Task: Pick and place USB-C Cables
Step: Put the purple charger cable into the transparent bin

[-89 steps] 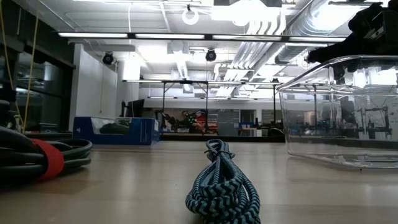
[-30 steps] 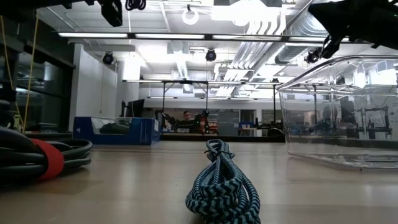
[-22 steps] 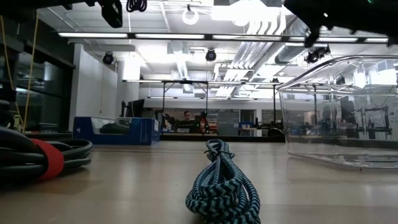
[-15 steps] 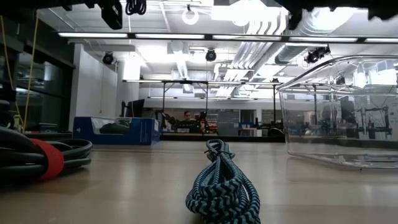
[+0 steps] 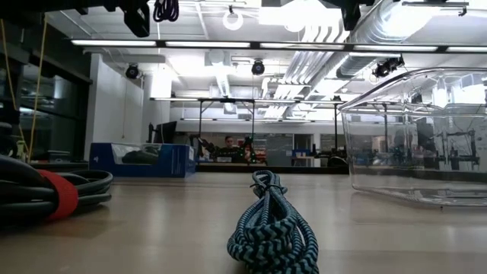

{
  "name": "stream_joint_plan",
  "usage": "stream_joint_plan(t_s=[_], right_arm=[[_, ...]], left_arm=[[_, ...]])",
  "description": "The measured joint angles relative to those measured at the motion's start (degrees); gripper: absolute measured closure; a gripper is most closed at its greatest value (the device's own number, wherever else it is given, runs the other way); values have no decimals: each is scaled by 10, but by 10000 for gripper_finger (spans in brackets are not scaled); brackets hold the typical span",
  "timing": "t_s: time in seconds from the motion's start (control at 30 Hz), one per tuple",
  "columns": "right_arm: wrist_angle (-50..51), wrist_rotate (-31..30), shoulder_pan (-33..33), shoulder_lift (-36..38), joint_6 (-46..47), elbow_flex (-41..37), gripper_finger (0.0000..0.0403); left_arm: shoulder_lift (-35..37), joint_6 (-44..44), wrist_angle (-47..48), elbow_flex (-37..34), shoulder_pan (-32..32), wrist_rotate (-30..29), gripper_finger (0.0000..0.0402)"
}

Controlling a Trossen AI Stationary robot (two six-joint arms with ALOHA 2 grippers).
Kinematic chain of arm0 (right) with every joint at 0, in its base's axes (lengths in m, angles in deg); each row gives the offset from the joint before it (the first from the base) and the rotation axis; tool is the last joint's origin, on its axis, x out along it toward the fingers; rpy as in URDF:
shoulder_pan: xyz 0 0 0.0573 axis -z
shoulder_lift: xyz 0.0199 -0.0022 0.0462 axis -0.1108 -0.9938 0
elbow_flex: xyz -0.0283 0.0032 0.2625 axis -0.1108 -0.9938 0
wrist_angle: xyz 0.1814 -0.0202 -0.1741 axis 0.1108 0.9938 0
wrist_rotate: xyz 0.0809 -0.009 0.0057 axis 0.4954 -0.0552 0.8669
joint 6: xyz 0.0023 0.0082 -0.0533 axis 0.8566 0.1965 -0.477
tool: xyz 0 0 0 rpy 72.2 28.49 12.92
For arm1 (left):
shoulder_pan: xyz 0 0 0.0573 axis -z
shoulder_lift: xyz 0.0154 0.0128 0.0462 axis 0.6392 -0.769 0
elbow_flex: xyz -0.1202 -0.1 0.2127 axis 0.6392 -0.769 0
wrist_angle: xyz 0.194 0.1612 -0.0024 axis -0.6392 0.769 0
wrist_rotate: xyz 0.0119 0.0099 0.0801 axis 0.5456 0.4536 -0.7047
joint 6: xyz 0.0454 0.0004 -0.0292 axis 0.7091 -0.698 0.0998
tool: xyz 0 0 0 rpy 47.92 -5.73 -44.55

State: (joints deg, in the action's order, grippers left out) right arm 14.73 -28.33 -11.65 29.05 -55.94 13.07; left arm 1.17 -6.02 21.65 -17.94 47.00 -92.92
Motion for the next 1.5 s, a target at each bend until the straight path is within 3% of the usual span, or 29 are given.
stream_joint_plan(t_s=[0.17,0.5,0.67,0.93,1.3,1.5], right_arm=[[-3,11,0,1,24,0,380],[1,34,0,1,38,0,233],[6,35,0,1,33,0,190],[-53,19,0,-63,32,3,182],[-89,46,0,-182,-12,97,182],[-90,59,0,-211,-12,121,182]], left_arm=[[0,2,1,0,0,0,401],[0,1,1,0,0,-1,401],[0,-14,1,0,0,-1,401],[-34,-28,-27,3,-2,-34,401],[-201,-45,-23,124,-7,-36,401],[-248,-58,-23,170,-26,-36,401]])
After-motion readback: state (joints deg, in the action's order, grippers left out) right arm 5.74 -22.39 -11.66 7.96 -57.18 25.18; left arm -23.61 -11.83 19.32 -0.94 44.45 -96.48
